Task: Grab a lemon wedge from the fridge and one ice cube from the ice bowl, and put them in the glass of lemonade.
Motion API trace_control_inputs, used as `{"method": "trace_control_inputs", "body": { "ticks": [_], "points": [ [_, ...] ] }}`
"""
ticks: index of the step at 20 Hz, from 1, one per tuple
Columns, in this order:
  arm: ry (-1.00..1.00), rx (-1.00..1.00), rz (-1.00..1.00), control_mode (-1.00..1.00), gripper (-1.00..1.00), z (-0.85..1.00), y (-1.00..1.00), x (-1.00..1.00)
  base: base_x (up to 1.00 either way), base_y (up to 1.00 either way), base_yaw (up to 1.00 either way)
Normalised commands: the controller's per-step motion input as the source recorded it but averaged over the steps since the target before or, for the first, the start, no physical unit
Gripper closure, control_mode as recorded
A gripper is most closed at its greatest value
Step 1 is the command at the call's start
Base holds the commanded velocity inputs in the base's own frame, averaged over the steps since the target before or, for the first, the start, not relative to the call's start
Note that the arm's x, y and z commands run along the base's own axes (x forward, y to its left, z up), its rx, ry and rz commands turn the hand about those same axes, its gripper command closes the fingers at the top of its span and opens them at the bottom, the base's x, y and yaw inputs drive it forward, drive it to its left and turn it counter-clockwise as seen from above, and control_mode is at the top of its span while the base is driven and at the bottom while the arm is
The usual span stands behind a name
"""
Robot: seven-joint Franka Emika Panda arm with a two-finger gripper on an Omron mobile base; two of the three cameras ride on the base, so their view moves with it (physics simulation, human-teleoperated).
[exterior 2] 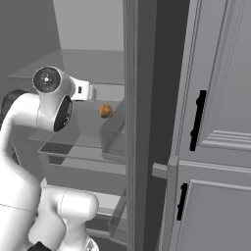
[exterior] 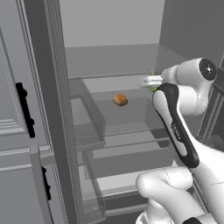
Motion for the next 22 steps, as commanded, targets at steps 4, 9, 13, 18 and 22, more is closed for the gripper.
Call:
{"method": "trace_control_inputs", "body": {
  "ticks": [4, 9, 13, 18, 22],
  "points": [
    [0.04, -0.01, 0.02, 1.0, 1.0, -0.05, 0.0, -0.25, -0.75, 0.0, 0.01],
    [0.0, 0.0, 0.0, 1.0, 1.0, 0.0, 0.0, 0.0, -1.0, 0.0, 0.0],
    [0.0, 0.0, 0.0, 1.0, 1.0, 0.0, 0.0, 0.0, -0.99, 0.18, 0.06],
    [0.0, 0.0, 0.0, 1.0, 1.0, 0.0, 0.0, 0.0, -0.74, 0.45, 0.25],
    [0.0, 0.0, 0.0, 1.0, 1.0, 0.0, 0.0, 0.0, -0.46, 0.61, 0.43]
  ]
}}
